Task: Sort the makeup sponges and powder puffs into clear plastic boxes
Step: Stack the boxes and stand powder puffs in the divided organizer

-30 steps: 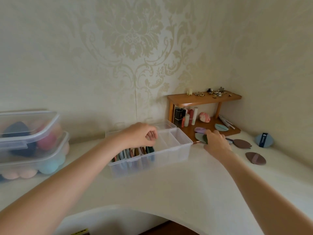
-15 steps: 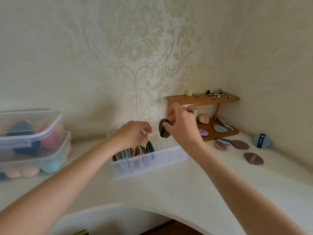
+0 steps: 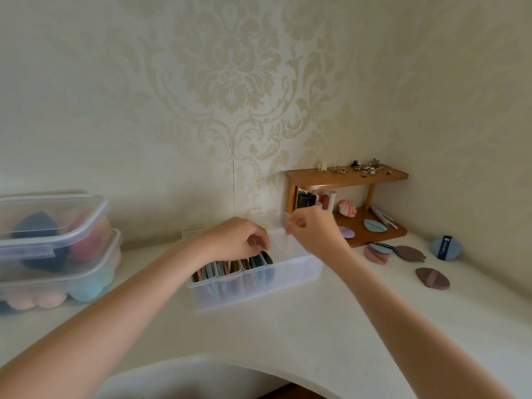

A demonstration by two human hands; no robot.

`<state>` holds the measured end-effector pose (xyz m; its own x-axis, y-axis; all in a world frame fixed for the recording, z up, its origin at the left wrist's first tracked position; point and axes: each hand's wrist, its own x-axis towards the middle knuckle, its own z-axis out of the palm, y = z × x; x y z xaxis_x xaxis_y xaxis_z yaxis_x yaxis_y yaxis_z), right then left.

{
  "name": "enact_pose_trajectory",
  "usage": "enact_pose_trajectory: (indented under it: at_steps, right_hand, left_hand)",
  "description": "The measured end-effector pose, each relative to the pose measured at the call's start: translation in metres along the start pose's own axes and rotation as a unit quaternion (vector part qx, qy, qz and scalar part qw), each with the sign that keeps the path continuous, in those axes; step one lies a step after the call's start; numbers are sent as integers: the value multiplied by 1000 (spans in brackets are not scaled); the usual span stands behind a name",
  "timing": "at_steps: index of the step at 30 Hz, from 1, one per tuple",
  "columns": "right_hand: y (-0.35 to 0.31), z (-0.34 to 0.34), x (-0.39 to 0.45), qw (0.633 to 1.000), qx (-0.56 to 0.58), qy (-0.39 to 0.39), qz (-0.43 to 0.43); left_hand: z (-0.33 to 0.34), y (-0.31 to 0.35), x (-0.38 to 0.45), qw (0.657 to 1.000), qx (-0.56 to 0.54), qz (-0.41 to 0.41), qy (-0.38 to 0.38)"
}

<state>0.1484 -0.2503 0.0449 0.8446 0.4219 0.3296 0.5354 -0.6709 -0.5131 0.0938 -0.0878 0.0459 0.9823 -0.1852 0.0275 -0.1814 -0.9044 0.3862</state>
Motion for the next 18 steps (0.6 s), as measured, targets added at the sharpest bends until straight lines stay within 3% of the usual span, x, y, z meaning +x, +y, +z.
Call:
enact_pose_trajectory:
  at_steps: [3, 6, 9, 13, 18]
  right_hand:
    - [38, -12, 18, 994, -75, 48, 59]
    - [77, -8, 19, 974, -183, -78, 104]
    - [98, 5, 9, 953, -206, -178, 129]
    - [104, 12, 7, 952, -270, -121, 74]
    - [92, 1, 5, 978, -191, 1, 88]
  left_hand:
    - [-2, 2, 3, 1000, 26, 8, -9]
    - [-3, 3, 3, 999, 45, 16, -24]
    - [-3, 1, 2, 998, 47, 19, -29]
    - [-2, -2, 1, 998, 43, 22, -34]
    - [2, -3, 1, 998, 51, 23, -34]
